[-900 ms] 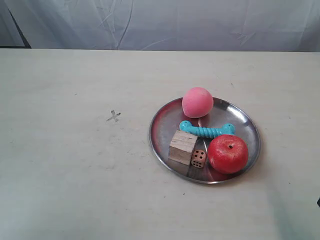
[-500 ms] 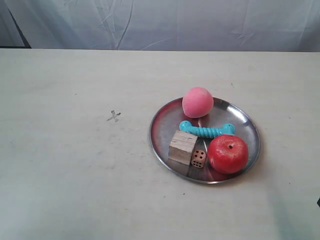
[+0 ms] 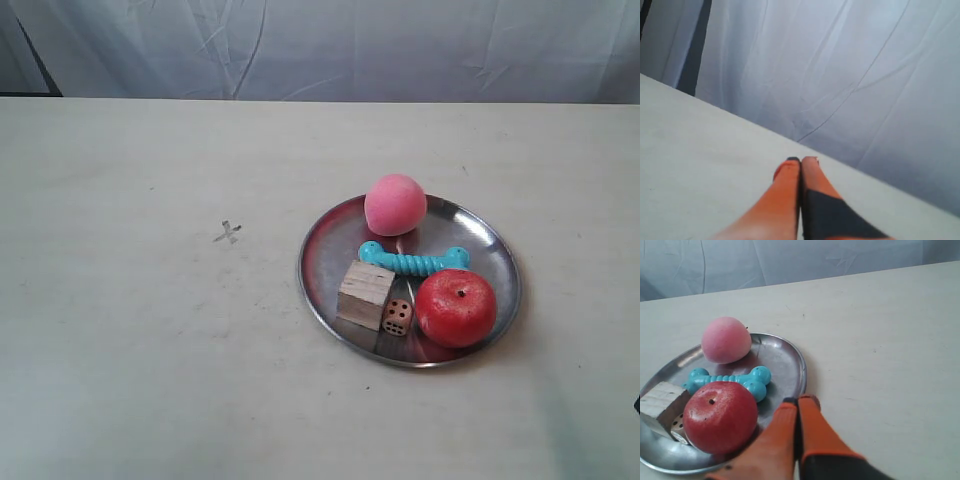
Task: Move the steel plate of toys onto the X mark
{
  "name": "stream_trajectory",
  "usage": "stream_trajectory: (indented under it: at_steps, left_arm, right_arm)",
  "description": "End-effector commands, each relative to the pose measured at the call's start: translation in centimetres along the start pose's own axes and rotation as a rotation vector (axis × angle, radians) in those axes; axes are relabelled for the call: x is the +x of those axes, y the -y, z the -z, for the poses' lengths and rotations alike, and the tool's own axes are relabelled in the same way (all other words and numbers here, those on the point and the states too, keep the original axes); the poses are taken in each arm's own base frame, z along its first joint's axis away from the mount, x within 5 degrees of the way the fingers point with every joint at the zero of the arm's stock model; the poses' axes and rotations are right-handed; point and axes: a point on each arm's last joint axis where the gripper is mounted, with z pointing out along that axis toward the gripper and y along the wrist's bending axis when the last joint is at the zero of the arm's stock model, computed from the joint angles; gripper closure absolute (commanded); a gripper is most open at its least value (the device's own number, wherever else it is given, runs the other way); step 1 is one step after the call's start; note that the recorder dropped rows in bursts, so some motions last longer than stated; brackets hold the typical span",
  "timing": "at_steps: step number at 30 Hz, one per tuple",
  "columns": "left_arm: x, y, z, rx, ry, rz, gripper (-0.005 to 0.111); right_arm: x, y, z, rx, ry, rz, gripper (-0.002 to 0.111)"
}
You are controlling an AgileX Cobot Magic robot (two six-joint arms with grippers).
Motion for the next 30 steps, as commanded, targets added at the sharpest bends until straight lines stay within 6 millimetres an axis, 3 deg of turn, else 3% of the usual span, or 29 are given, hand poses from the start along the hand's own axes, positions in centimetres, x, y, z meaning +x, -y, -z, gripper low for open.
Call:
stream_trajectory:
  at_steps: [1,8,13,20,21,24,30]
  left_arm:
    - [-0.9,-0.1,0.1,0.002,0.117,0.136,0.107]
    - [-1.6,-0.5,0.2,-0.004,0.201,0.394,0.107]
    - [-1.7,-0.3,0.2,0.004,0.186,0.42,0.107]
    - [-5.6,2.5,0.1,0.066,0.15,0.276,0.107]
    - [-6.6,3.1,-1.1,0.04,0.103,0.234,0.107]
    - [-7.3,3.6,-4.0,-0.022,-0.042,0.173,0.107]
    - [-7.8,5.4,-10.6,-0.043,-0.471,0.003,0.107]
  right_arm:
    - [0.0,0.1,0.0,0.008,0.012,0.003,0.108]
    - [0.0,0.1,0.0,0.008,0.012,0.003,0.108]
    - [-0.1,0.1,0.0,0.009,0.017,0.002,0.108]
    - [-0.9,0.1,0.1,0.016,0.102,-0.024,0.108]
    - [-1.3,0.0,0.1,-0.015,0.155,-0.19,0.108]
    - [-1.9,-0.1,0.2,-0.053,0.218,-0.435,0.108]
    - [-3.6,1.4,0.9,0.025,0.457,-0.629,0.108]
